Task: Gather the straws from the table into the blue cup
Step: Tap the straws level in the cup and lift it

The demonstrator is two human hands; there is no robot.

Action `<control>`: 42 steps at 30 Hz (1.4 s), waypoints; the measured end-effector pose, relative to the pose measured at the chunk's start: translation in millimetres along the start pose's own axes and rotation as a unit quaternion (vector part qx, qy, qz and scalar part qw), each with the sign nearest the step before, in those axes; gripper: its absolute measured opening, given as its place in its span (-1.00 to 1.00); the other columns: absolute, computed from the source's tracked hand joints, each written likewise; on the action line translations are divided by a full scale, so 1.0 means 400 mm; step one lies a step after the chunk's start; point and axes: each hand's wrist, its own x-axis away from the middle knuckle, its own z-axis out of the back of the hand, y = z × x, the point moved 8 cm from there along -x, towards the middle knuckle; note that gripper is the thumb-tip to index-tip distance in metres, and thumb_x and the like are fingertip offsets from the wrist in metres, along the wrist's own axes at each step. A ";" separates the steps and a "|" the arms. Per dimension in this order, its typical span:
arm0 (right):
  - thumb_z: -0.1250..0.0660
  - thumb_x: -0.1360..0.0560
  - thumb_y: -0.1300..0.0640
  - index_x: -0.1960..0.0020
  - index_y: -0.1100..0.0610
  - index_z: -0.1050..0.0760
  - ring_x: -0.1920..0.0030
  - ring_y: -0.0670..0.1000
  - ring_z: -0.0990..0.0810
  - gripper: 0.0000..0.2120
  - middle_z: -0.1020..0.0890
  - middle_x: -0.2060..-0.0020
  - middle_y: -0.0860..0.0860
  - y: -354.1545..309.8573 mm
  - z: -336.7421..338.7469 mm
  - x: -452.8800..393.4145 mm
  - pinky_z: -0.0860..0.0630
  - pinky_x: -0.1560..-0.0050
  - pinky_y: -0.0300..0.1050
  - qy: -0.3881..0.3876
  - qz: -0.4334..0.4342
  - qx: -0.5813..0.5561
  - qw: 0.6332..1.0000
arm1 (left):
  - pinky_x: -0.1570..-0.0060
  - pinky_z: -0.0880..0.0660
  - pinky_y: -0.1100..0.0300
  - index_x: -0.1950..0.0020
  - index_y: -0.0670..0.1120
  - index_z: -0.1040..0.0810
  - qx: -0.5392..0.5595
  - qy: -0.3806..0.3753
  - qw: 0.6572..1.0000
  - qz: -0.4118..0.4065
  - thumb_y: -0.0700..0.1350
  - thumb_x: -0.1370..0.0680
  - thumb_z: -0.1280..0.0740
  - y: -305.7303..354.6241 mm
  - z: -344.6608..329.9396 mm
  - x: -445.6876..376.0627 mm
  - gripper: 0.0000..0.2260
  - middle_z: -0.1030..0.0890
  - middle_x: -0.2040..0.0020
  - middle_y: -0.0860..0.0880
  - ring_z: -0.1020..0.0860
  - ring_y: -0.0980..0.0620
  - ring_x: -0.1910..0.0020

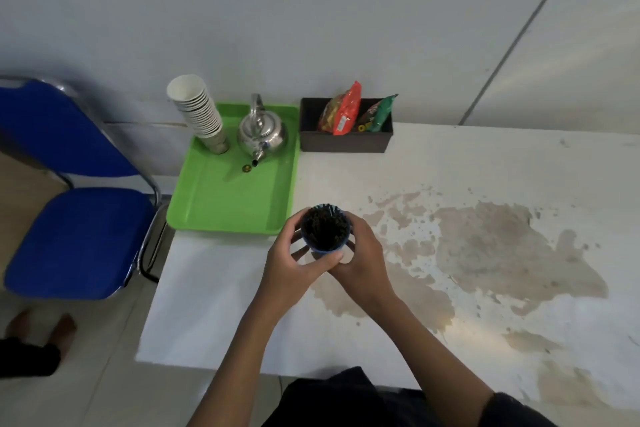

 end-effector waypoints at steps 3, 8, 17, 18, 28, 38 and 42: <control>-0.55 -0.33 0.16 -0.30 0.02 -0.38 -0.18 -0.18 -0.52 -0.39 -0.52 -0.16 -0.18 0.032 0.105 -0.037 -0.53 -0.16 -0.20 0.054 -0.019 -0.004 0.998 | -0.18 -0.48 0.31 -0.40 0.14 -0.45 -0.007 -0.054 0.998 0.010 0.07 -0.44 -0.48 0.046 -0.088 -0.064 -0.46 -0.54 -0.33 0.21 -0.49 0.23 -0.34; -0.57 -0.29 0.18 -0.29 0.09 -0.39 -0.09 -0.11 -0.53 -0.37 -0.52 -0.15 -0.05 0.098 0.280 -0.143 -0.56 -0.09 -0.20 0.130 -0.049 0.020 0.990 | -0.08 -0.40 0.37 -0.48 0.09 -0.35 -0.084 -0.059 0.994 0.035 -0.08 -0.59 -0.35 0.087 -0.190 -0.182 -0.54 -0.46 -0.41 0.15 -0.47 0.15 -0.34; -0.58 -0.27 0.17 -0.27 0.12 -0.38 -0.09 0.04 -0.56 -0.36 -0.54 -0.07 -0.04 0.221 0.484 -0.408 -0.58 -0.05 -0.07 0.201 -0.092 0.025 0.975 | -0.24 -0.40 0.22 -0.48 0.03 -0.37 -0.165 -0.086 0.981 0.053 -0.12 -0.60 -0.31 0.102 -0.298 -0.342 -0.56 -0.43 -0.46 0.11 -0.44 0.08 -0.39; -0.59 -0.27 0.17 -0.26 0.13 -0.39 -0.07 0.02 -0.55 -0.36 -0.54 -0.05 -0.05 0.229 0.487 -0.435 -0.57 -0.04 -0.09 0.200 -0.092 0.023 0.975 | -0.24 -0.40 0.22 -0.48 0.03 -0.38 -0.158 -0.081 0.982 0.058 -0.13 -0.61 -0.30 0.100 -0.303 -0.355 -0.57 -0.44 -0.45 0.10 -0.44 0.08 -0.38; -0.58 -0.29 0.21 -0.30 0.17 -0.36 -0.14 0.00 -0.52 -0.34 -0.54 -0.14 0.02 0.247 0.408 -0.608 -0.55 -0.08 -0.09 0.179 -0.064 0.012 0.982 | -0.36 -0.42 0.08 -0.45 0.05 -0.41 -0.161 -0.060 0.982 0.077 -0.11 -0.62 -0.28 0.081 -0.270 -0.419 -0.62 -0.47 -0.40 0.14 -0.46 0.09 -0.35; -0.54 -0.31 0.22 -0.32 0.22 -0.37 -0.17 0.09 -0.52 -0.36 -0.57 -0.19 0.12 0.267 0.383 -0.648 -0.38 -0.01 -0.20 0.166 -0.091 0.067 0.980 | -0.39 -0.42 0.03 -0.47 0.05 -0.39 -0.200 -0.066 0.973 0.095 -0.10 -0.62 -0.27 0.053 -0.246 -0.416 -0.60 -0.43 -0.44 0.16 -0.41 0.11 -0.42; -0.52 -0.31 0.29 -0.37 0.22 -0.31 -0.21 0.18 -0.52 -0.30 -0.55 -0.22 0.16 0.262 0.397 -0.647 -0.37 -0.02 -0.18 0.124 -0.116 0.104 0.980 | -0.39 -0.40 0.06 -0.47 0.07 -0.37 -0.223 -0.086 0.967 0.087 -0.10 -0.62 -0.27 0.068 -0.263 -0.402 -0.59 -0.41 -0.45 0.14 -0.39 0.09 -0.44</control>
